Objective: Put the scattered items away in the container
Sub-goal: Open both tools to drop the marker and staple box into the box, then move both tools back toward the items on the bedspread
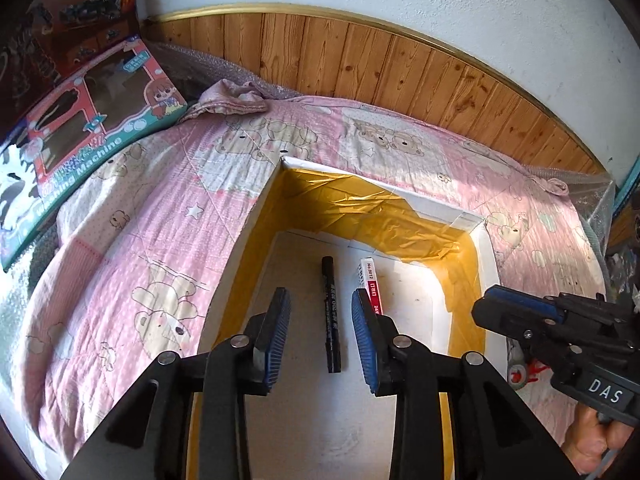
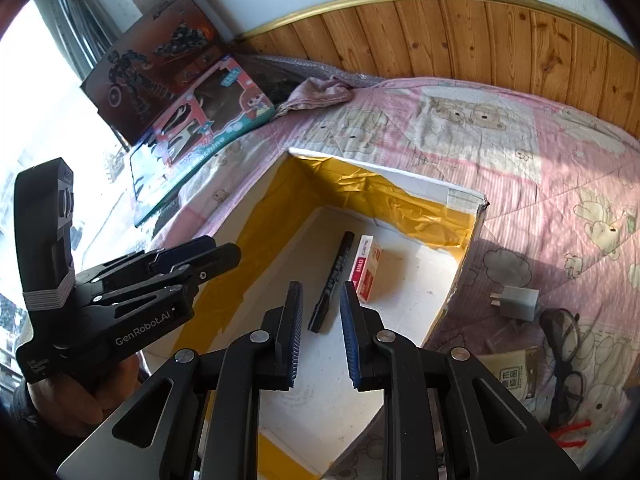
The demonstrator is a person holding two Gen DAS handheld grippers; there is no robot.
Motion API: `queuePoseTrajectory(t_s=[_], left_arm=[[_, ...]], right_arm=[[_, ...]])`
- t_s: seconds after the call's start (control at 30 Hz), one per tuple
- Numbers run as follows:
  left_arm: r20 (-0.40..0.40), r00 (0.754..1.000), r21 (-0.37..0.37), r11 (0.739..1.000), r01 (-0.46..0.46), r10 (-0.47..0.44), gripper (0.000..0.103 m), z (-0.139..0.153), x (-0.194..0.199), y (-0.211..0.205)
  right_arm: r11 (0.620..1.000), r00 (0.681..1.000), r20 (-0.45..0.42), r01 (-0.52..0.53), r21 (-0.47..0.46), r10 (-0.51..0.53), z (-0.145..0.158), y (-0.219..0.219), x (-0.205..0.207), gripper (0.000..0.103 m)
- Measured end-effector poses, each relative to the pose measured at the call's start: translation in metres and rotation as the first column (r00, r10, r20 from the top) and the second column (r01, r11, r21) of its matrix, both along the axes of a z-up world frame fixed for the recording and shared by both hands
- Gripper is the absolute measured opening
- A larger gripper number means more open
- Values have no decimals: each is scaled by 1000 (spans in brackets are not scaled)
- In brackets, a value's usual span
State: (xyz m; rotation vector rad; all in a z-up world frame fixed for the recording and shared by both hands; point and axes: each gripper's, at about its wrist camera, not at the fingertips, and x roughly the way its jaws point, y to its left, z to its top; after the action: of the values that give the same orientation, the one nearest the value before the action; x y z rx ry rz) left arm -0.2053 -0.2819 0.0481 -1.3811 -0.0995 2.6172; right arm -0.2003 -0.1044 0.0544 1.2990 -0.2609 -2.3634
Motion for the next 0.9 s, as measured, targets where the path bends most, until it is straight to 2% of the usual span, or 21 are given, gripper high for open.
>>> queuePoseTrajectory(t_s=[0.23, 0.6, 0.9], left_arm=[[-75, 997, -67, 998, -8, 3, 35, 24, 47, 7], [-143, 990, -95, 995, -23, 9, 35, 48, 101, 22], [-176, 984, -90, 996, 23, -39, 35, 58, 143, 48]], right_arm=[[999, 999, -27, -36, -23, 36, 6, 2, 50, 22], [990, 991, -106, -88, -107, 77, 29, 14, 116, 22], [989, 993, -110, -61, -133, 46, 24, 46, 151, 23]])
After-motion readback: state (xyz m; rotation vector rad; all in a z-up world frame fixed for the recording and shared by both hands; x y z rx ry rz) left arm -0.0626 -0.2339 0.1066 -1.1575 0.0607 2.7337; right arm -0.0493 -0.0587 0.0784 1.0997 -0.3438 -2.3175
